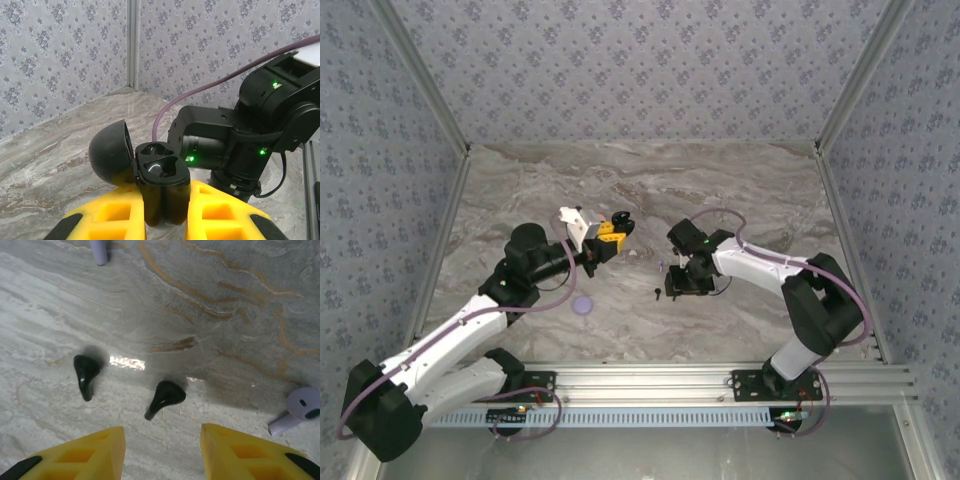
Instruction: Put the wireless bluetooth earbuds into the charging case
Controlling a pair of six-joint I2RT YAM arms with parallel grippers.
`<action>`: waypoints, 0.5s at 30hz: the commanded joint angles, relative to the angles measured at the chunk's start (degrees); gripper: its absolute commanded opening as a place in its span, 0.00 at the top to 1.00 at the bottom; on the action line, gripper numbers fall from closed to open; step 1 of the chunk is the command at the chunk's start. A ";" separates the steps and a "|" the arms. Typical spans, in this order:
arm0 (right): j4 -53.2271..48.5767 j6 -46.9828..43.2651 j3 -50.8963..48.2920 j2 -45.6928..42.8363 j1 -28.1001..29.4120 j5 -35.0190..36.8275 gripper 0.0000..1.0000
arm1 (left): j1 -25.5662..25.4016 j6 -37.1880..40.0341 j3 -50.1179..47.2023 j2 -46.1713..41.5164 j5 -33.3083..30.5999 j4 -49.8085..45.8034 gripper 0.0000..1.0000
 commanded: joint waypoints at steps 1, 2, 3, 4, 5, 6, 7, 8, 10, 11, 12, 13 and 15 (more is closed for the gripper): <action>0.95 1.29 1.03 1.74 0.45 1.63 0.55 | -0.43 0.83 0.96 -1.19 -0.54 0.29 1.00; 1.20 1.39 1.10 2.16 0.46 1.73 0.55 | -0.45 0.95 1.00 -1.15 -0.56 0.22 1.00; 1.46 1.33 1.05 2.48 0.46 1.74 0.55 | -0.40 0.91 0.97 -1.09 -0.67 0.21 1.00; 1.64 1.37 1.18 2.84 0.46 1.78 0.55 | -0.35 1.04 1.08 -1.06 -0.60 0.17 1.00; 1.69 1.34 1.23 3.22 0.55 1.82 0.56 | -0.40 1.06 1.23 -0.94 -0.63 0.08 1.00; 1.69 1.32 1.32 3.48 0.58 1.86 0.56 | -0.38 1.13 1.32 -0.85 -0.58 0.07 1.00; 1.69 1.39 1.44 3.73 0.57 1.91 0.57 | -0.40 1.13 1.33 -0.74 -0.58 0.04 1.00; 1.69 1.46 1.48 3.98 0.61 1.87 0.57 | -0.40 1.16 1.43 -0.71 -0.58 -0.04 1.00; 1.69 1.39 1.66 4.48 0.74 1.98 0.58 | -0.42 1.11 1.59 -0.47 -0.58 -0.11 1.00; 1.69 1.36 1.82 4.66 0.72 2.00 0.59 | -0.34 1.17 1.64 -0.51 -0.58 -0.14 1.00; 1.71 1.34 1.92 4.92 0.79 2.04 0.60 | -0.38 1.15 1.68 -0.37 -0.58 -0.14 1.00; 1.69 1.29 2.01 5.04 0.81 1.96 0.61 | -0.41 1.14 1.68 -0.40 -0.57 -0.22 1.00; 1.68 1.30 2.11 5.39 0.91 2.04 0.61 | -0.40 1.16 1.82 -0.31 -0.58 -0.31 1.00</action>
